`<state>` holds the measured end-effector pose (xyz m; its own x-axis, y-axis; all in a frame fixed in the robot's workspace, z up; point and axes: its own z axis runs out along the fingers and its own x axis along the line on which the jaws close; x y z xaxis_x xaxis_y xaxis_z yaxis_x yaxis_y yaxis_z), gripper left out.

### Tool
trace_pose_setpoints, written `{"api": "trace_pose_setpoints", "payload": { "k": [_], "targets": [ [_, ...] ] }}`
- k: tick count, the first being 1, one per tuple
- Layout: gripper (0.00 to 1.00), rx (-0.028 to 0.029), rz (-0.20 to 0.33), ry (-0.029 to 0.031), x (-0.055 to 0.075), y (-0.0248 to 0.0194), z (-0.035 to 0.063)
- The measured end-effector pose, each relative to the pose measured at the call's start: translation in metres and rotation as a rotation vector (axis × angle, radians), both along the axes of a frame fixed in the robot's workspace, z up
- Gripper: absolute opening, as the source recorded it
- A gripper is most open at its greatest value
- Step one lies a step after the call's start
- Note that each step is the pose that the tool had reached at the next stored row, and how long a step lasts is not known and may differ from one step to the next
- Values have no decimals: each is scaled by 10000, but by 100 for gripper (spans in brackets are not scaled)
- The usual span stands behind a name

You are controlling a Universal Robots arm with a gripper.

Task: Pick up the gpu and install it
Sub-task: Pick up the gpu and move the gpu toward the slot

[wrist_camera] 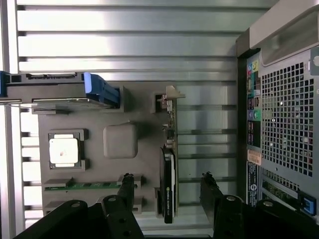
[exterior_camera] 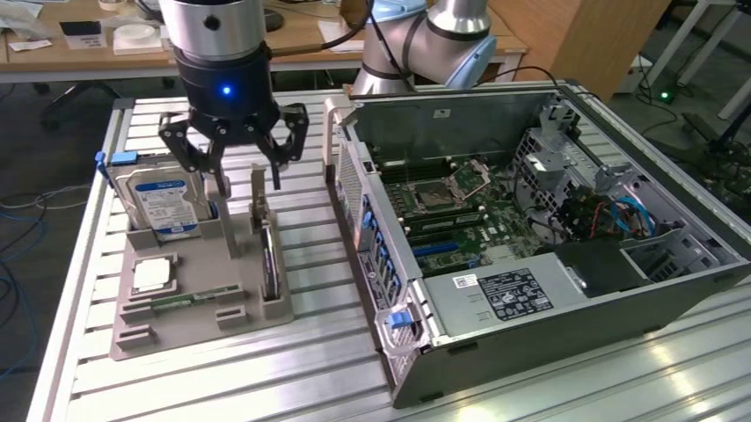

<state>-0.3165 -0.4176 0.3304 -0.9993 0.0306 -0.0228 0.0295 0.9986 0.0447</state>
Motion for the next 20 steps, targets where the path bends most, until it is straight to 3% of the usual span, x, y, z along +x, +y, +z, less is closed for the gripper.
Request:
{"api": "trace_pose_setpoints", "payload": {
  "k": [14,20],
  "targets": [
    [65,-1,53,4,0,-62,-154],
    [65,2,214,-25,0,-93,-178]
  ]
}}
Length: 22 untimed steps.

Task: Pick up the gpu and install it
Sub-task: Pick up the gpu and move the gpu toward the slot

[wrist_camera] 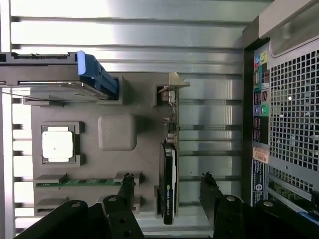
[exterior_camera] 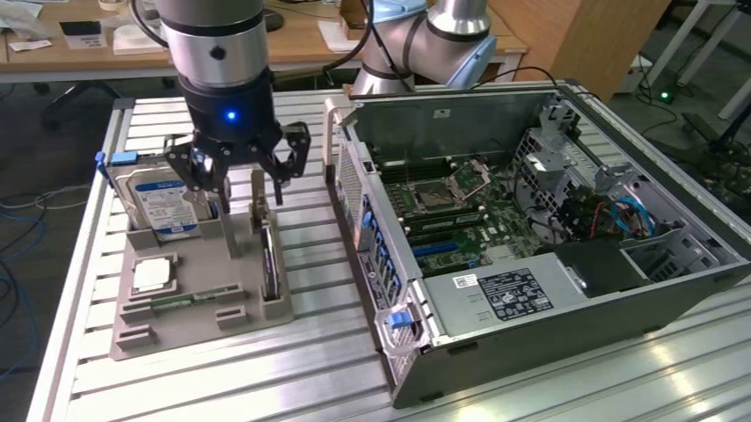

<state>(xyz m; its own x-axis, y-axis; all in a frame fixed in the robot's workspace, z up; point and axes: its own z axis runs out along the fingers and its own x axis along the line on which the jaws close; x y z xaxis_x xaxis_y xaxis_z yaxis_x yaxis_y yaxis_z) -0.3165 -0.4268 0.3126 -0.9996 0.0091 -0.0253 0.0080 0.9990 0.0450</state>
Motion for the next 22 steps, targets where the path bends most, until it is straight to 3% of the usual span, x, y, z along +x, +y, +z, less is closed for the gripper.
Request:
{"api": "trace_pose_setpoints", "payload": {
  "k": [5,10,16,22],
  "targets": [
    [65,1,213,11,0,-17,-84],
    [65,1,396,101,5,-40,-174],
    [65,5,380,106,62,-58,-256],
    [65,7,-33,106,65,-63,-363]
  ]
}}
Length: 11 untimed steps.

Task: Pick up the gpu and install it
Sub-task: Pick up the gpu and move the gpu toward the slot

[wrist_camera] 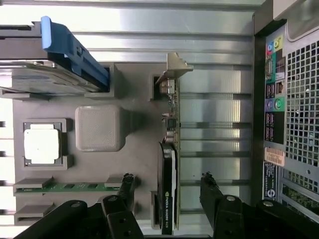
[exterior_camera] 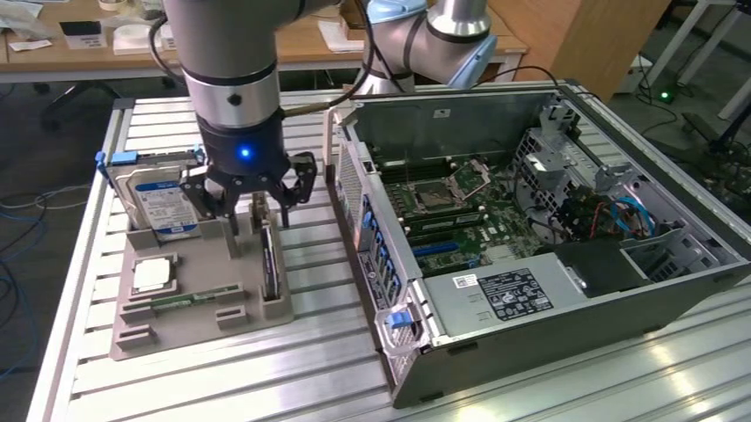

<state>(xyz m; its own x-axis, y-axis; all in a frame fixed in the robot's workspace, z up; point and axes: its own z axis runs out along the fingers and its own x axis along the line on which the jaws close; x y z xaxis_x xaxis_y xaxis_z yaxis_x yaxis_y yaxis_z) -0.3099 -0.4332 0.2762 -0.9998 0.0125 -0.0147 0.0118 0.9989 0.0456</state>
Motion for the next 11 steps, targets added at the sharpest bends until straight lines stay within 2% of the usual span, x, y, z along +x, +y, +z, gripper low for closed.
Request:
{"api": "trace_pose_setpoints", "payload": {
  "k": [11],
  "targets": [
    [65,-1,0,3,31,-5,-199]
  ]
}}
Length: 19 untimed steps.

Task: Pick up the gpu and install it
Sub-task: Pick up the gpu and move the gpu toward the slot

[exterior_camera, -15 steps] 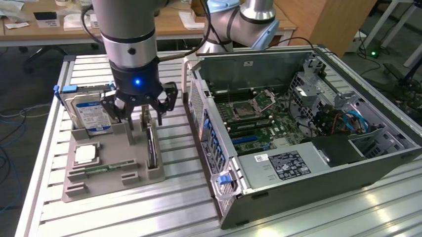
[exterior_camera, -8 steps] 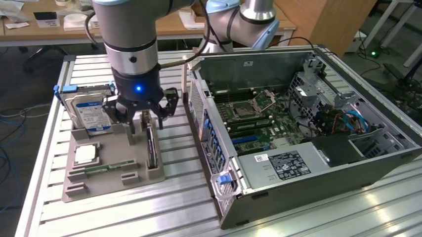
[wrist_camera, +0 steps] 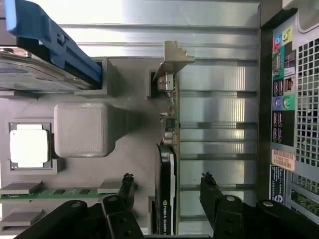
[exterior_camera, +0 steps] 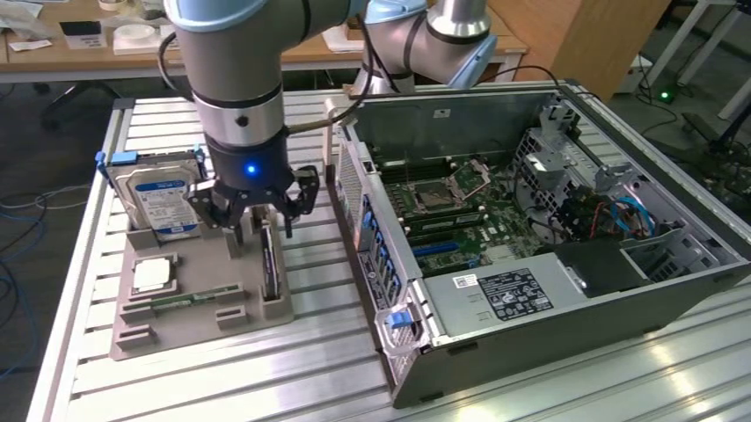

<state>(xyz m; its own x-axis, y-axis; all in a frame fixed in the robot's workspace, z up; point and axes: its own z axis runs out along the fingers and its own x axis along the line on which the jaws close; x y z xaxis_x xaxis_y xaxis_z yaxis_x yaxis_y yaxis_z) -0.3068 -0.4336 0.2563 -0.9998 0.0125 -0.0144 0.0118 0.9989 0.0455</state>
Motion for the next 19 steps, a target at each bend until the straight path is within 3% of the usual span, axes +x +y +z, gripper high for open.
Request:
{"api": "trace_pose_setpoints", "payload": {
  "k": [19],
  "targets": [
    [65,0,-116,44,5,5,-317]
  ]
}}
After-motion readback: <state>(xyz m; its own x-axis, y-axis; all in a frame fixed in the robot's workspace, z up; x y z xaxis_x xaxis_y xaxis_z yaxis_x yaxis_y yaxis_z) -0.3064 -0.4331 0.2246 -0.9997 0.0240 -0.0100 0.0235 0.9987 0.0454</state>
